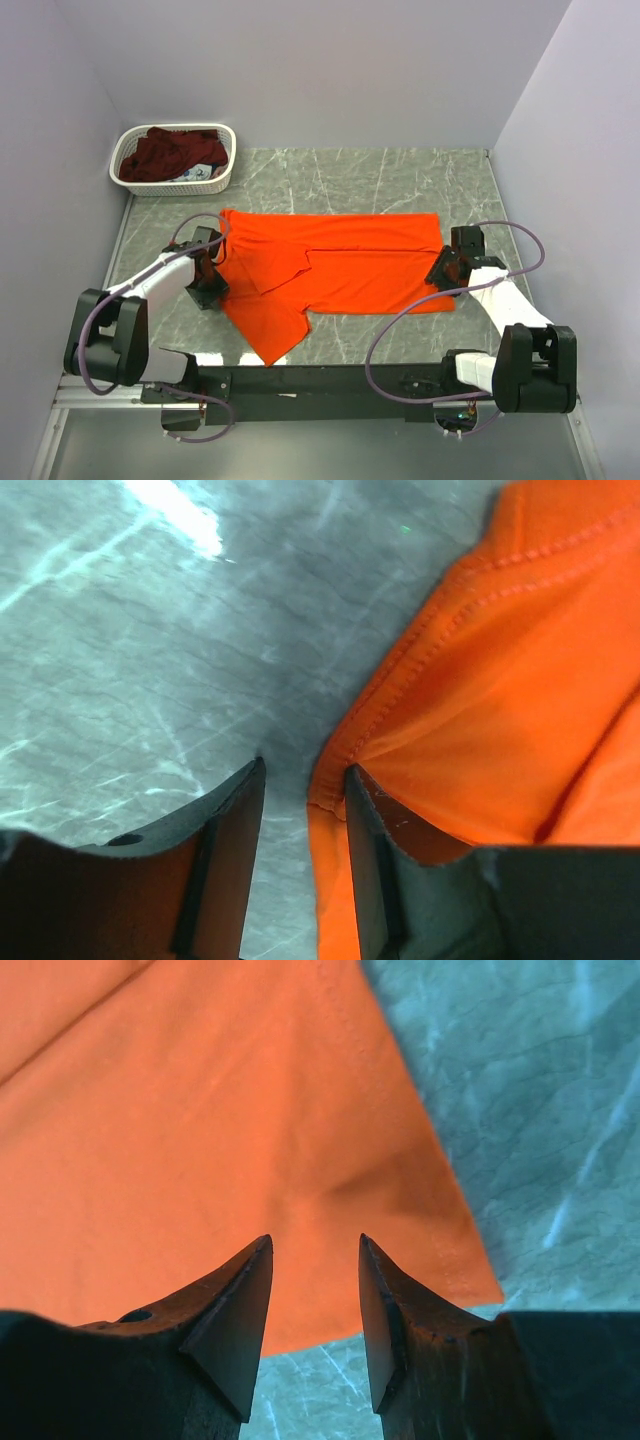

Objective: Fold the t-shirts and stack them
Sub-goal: Fold the tshirt

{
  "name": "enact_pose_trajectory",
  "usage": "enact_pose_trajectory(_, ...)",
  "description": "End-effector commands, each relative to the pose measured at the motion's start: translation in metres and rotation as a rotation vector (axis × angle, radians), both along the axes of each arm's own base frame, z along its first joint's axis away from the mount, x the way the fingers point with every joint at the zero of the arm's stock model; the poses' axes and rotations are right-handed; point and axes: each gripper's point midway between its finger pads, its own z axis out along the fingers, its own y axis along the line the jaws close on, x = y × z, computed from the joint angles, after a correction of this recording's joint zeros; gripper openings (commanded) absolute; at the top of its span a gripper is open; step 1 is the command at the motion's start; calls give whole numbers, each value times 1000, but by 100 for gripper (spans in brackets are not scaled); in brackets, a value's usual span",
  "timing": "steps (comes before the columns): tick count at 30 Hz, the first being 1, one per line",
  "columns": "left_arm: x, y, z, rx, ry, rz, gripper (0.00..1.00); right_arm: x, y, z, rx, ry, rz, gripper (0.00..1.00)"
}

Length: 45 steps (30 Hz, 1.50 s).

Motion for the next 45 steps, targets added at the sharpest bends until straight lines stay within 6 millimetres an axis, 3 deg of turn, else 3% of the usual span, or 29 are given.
enact_pose_trajectory(1,-15,28,-1,139,82,75,44,2,-10,-2,-33,-17,-46,47)
enact_pose_trajectory(5,-9,40,9,168,80,97,51,3,-9,-1,-29,-23,-38,47)
enact_pose_trajectory(12,5,27,32,100,26,60,74,1,-8,1,-23,-34,-32,47)
enact_pose_trajectory(17,10,17,46,36,-41,35,75,-6,-9,4,-30,-25,-39,48)
enact_pose_trajectory(22,10,9,32,-5,-35,9,69,-9,-11,7,-42,-18,-49,48)
enact_pose_trajectory(32,2,12,2,20,41,-31,49,-13,-15,12,-63,1,-64,48)
enact_pose_trajectory(45,-1,12,-1,22,69,-63,26,-26,-27,15,-107,74,-165,49)
